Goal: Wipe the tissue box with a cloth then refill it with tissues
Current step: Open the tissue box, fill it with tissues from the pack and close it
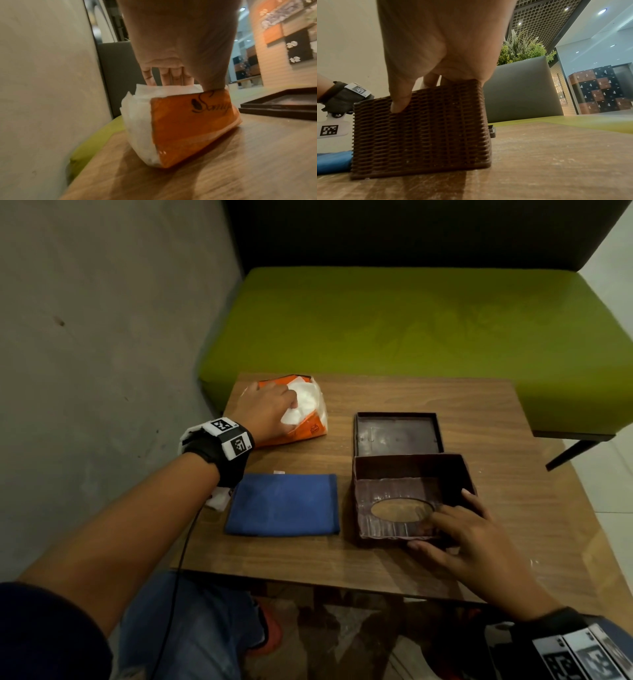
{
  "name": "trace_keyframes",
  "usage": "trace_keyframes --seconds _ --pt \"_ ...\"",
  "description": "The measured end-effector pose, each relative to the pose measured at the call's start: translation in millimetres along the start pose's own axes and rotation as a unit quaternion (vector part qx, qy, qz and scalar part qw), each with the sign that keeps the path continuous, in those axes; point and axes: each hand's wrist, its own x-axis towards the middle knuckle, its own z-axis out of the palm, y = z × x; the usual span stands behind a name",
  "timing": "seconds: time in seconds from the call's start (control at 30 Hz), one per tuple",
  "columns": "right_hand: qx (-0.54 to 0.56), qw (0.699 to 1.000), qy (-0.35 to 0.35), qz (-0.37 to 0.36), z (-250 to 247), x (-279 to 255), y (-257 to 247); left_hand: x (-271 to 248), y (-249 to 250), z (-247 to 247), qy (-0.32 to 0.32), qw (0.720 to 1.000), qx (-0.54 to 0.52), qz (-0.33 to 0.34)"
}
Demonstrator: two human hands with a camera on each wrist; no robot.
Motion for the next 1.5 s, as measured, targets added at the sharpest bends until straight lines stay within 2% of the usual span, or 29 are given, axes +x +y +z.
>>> trace_keyframes --seconds 0.17,0.33,0.43,0.57,0.8,0.97,1.13,1.27,1.4,1.5 --pt "0.007 1.000 0.008 -0.002 0 0 1 -2 -8 3 0.040 0.996 -0.075 -0.026" --pt "0.012 1.000 0.000 0.002 0 0 0 -7 -7 6 0.068 0.995 -0.079 -0.008" --pt "0.014 1.000 -0.004 0.002 -1 0 0 -7 -6 4 0.095 0.989 -0.106 -0.025" --pt "0.013 1.000 0.000 0.001 -1 1 0 -6 -7 3 0.111 0.989 -0.089 -0.039" --pt "0.018 1.000 -0.001 0.003 -1 1 -1 -10 -14 4 0.190 0.978 -0.079 -0.030" --pt "0.015 1.000 0.008 0.000 -2 2 -2 -12 -11 3 0.202 0.977 -0.043 0.056" --pt "0.017 1.000 -0.002 0.005 -3 1 -3 -11 -10 -4 0.217 0.971 -0.023 0.096" --pt "0.024 1.000 -0.004 0.010 -4 2 -4 -11 -11 -12 0.201 0.971 0.023 0.131" --pt "0.021 1.000 -0.009 0.009 -5 1 -4 -7 -11 -35 0.152 0.960 0.067 0.226" --pt "0.025 0.999 -0.016 0.013 -6 2 -5 2 -17 -61 0.160 0.951 0.104 0.242"
